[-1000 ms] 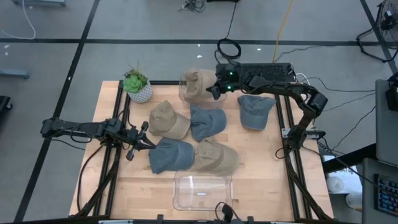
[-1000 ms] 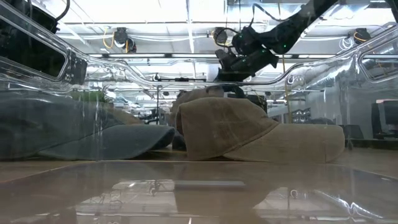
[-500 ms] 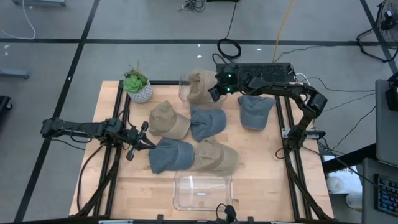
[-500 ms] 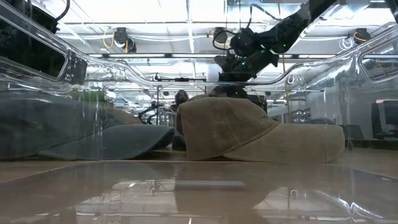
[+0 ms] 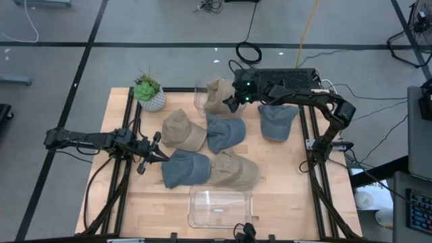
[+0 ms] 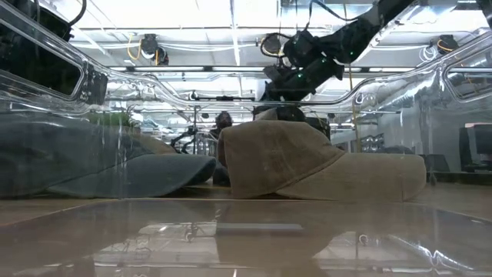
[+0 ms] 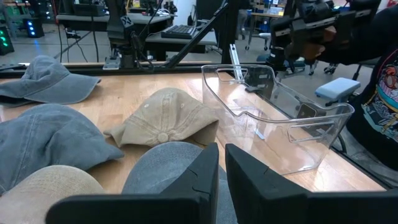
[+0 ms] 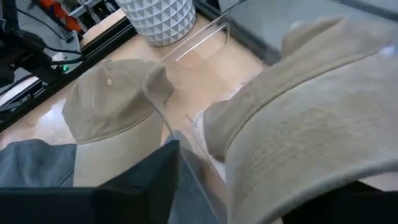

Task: Pick & Place hat
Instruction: Put the top right brown cap into the top transparent bin

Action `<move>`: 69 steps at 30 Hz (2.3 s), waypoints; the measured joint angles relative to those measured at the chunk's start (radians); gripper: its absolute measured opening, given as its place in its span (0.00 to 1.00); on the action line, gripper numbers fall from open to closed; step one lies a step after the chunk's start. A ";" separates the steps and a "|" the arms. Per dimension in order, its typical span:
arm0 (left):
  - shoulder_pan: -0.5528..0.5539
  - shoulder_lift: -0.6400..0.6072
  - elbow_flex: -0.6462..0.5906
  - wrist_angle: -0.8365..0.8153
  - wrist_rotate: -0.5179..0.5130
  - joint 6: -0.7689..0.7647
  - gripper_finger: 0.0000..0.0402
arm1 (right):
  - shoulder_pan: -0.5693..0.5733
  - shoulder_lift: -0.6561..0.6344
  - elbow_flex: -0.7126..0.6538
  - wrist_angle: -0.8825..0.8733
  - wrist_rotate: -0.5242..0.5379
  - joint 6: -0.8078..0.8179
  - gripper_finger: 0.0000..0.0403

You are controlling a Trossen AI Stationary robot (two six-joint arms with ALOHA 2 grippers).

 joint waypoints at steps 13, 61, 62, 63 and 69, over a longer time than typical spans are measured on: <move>0.000 0.000 0.000 0.000 0.000 0.000 0.09 | 0.014 -0.059 0.000 -0.124 0.289 -0.183 0.62; 0.000 0.000 0.000 0.000 0.000 0.000 0.09 | -0.066 0.283 0.423 -0.601 0.099 -0.481 0.00; 0.000 0.000 0.000 0.000 0.000 0.000 0.09 | -0.066 0.280 0.423 -0.610 0.097 -0.469 0.00; 0.000 0.000 0.000 0.000 0.000 0.000 0.09 | -0.066 0.275 0.423 -0.624 0.096 -0.461 0.00; 0.000 0.000 0.000 0.000 0.000 0.000 0.09 | -0.066 0.212 0.423 -0.655 0.094 -0.439 0.00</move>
